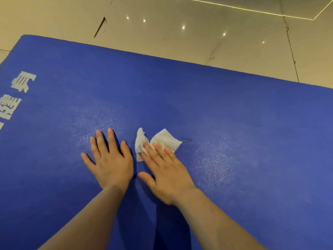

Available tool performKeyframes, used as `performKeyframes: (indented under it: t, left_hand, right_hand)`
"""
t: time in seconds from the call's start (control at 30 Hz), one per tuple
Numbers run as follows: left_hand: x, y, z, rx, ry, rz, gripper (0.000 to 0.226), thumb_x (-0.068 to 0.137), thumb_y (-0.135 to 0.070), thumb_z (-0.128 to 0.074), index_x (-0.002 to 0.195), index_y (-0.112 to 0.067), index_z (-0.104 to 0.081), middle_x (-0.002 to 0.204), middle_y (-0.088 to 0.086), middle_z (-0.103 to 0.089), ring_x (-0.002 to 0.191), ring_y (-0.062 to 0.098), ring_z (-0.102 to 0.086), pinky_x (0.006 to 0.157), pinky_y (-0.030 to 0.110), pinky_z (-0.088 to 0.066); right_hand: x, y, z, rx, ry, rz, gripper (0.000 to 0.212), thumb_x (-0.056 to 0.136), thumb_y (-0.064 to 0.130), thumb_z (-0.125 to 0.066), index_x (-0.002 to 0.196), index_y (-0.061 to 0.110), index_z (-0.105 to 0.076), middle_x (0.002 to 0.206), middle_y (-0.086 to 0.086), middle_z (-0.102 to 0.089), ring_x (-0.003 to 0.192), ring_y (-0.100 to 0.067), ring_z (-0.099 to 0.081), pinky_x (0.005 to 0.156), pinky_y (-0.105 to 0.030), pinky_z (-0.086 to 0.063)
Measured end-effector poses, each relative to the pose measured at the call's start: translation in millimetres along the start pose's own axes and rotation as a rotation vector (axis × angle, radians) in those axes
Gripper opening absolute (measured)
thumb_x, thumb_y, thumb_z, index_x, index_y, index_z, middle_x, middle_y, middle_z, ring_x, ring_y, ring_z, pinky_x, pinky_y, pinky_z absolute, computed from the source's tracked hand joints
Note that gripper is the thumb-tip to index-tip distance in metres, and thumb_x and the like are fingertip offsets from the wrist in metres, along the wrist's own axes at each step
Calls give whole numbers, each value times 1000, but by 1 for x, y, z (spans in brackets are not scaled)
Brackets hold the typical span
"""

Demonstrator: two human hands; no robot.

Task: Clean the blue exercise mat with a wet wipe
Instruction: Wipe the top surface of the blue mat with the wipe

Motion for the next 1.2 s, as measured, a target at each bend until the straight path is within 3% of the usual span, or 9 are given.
performKeyframes:
  t: [0.1, 0.27, 0.37, 0.53, 0.63, 0.8, 0.93, 1.07, 1.2]
  left_hand:
    - [2, 3, -6, 63, 9, 41, 58, 100, -43, -25, 155, -25, -17, 164, 3, -7, 151, 20, -1, 118, 51, 6]
    - [4, 2, -6, 65, -45, 39, 54, 101, -38, -32, 153, -22, -27, 162, 7, -18, 149, 25, -10, 117, 55, -1]
    - [2, 3, -5, 59, -72, 33, 56, 98, -39, -31, 151, -20, -31, 160, 10, -23, 148, 27, -15, 115, 58, -6]
    - [3, 1, -6, 94, -93, 30, 64, 93, -46, -18, 152, -22, -29, 160, 8, -22, 148, 25, -12, 115, 55, -3]
    - [5, 2, -8, 90, -89, 41, 64, 93, -46, -21, 152, -23, -29, 160, 7, -21, 148, 24, -10, 115, 54, -1]
    - [2, 2, -8, 94, -82, 43, 64, 93, -45, -22, 151, -22, -32, 160, 8, -23, 148, 25, -13, 115, 56, -3]
    - [4, 0, -7, 81, -105, 38, 63, 92, -44, -23, 149, -20, -36, 158, 10, -26, 146, 27, -16, 114, 55, -3]
    - [4, -1, -3, 72, -149, 25, 62, 92, -42, -27, 147, -17, -40, 156, 13, -31, 145, 29, -21, 113, 57, -6]
    - [4, -2, -1, 67, -180, 0, 61, 92, -40, -30, 146, -15, -41, 156, 14, -31, 145, 31, -23, 113, 60, -9]
  right_hand:
    - [-26, -87, 23, -103, -156, -257, 74, 97, 62, -16, 153, 16, -31, 161, -2, -20, 148, -23, -14, 120, -37, -9]
    - [-75, -204, 59, 93, -218, -842, 89, 88, 75, -2, 157, 18, -3, 164, 3, 12, 150, -18, 12, 121, -36, 7]
    - [-50, -151, 52, 132, -273, -784, 91, 88, 76, -4, 157, 17, 2, 161, 5, 20, 150, -20, 14, 120, -32, 9]
    - [26, -12, 15, 42, -206, -238, 76, 99, 62, -17, 156, 11, -17, 164, -3, -8, 151, -23, -2, 119, -39, -4]
    - [42, -24, 23, 10, -166, -119, 77, 97, 65, -17, 156, 17, -17, 164, 4, -2, 151, -15, 2, 120, -37, -1]
    - [4, -176, 69, 0, -251, -692, 83, 90, 74, -6, 156, 24, 2, 161, 9, 15, 150, -16, 10, 121, -35, 6]
    - [1, -199, 82, 125, -276, -949, 86, 90, 68, -11, 157, 15, 3, 162, 0, 20, 150, -21, 12, 122, -39, 5]
    - [75, -101, 60, 53, -225, -538, 87, 87, 74, -3, 153, 18, 13, 157, 4, 28, 147, -18, 21, 120, -37, 11]
    - [123, -28, 36, 9, -58, -127, 89, 85, 68, -6, 157, 16, -5, 162, 4, 13, 147, -14, 18, 121, -36, 11]
Point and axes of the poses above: each hand's wrist, its own x-axis towards the middle knuckle, its own z-axis out of the back of the hand, y = z × x, the point moved 10 cm from there along x, towards the middle knuckle
